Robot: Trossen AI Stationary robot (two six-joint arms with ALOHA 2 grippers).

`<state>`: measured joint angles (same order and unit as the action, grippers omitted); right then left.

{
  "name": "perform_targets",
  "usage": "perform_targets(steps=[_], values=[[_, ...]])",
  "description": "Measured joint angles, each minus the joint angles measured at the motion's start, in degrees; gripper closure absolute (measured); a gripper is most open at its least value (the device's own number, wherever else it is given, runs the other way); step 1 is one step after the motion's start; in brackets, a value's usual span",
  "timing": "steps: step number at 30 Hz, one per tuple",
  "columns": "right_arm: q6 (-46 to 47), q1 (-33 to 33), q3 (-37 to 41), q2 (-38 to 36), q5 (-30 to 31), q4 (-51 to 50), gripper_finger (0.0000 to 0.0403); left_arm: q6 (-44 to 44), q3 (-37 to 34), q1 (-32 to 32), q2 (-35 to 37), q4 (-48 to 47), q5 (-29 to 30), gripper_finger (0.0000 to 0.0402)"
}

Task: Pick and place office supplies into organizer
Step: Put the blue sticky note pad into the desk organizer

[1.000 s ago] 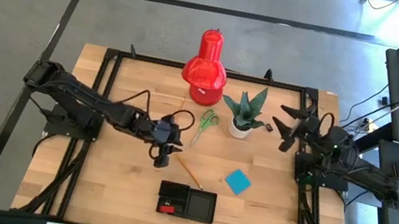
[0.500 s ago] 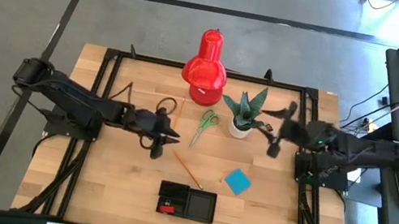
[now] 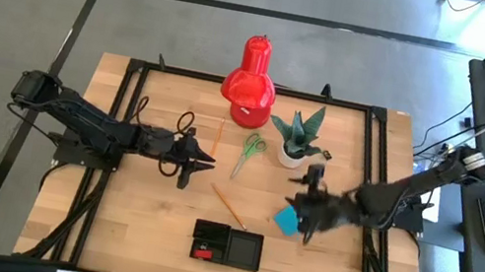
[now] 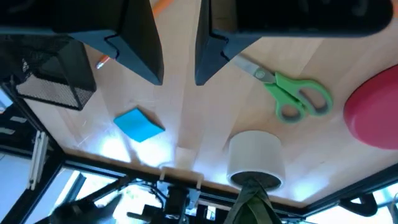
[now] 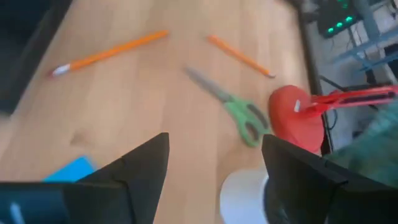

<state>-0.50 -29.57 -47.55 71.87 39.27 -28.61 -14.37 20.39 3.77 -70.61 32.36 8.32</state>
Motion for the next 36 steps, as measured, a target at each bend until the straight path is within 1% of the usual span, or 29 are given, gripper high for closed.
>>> perform_targets(steps=[3,8,11,14,17,20,23,25,29,33,36], values=[[5.56,-4.11,-4.25,5.47,1.2,-8.29,0.0143,-0.69,0.02,0.53,-0.02,0.64,-0.02,0.0315],[16.24,-9.3,-13.63,15.28,1.04,-23.36,0.0143,1.88,0.02,1.01,0.0,0.5,0.9,0.0315],[21.37,-11.69,-19.24,21.2,-1.41,-31.38,0.0143,2.56,0.02,1.01,0.0,0.47,1.58,0.0315],[25.64,-13.83,-23.33,26.76,-3.62,-35.65,0.0143,2.58,0.02,1.01,0.0,0.3,1.63,0.0315],[26.23,-15.97,-25.67,31.59,-5.47,-38.28,0.0143,3.89,0.02,1.01,0.0,0.41,1.76,0.0315],[28.07,-17.51,-26.03,35.18,-6.01,-40.05,0.0143,4.7,0.02,1.01,0.0,0.42,2.63,0.0315],[33.16,-18.44,-26.02,37.35,-5.99,-43.82,0.0143,4.7,0.02,1.01,0.0,0.43,2.71,0.0315],[35.89,-19.09,-25.09,38.25,-5.86,-44.15,0.0143,4.68,0.02,1.01,0.0,0.43,2.7,0.0315],[39.3,-20.94,-21.64,38.8,-5.95,-41.02,0.0143,3.75,0.02,1.01,0.0,0.43,2.67,0.0315],[39.28,-22.18,-18.48,38.8,-5.91,-35.93,0.0143,3.12,0.04,1.01,-0.02,0.43,2.64,0.0315],[39.22,-22.39,-16.65,38.8,-5.91,-34.56,0.0143,3.03,0.04,1.01,-0.02,0.43,2.67,0.0315]])
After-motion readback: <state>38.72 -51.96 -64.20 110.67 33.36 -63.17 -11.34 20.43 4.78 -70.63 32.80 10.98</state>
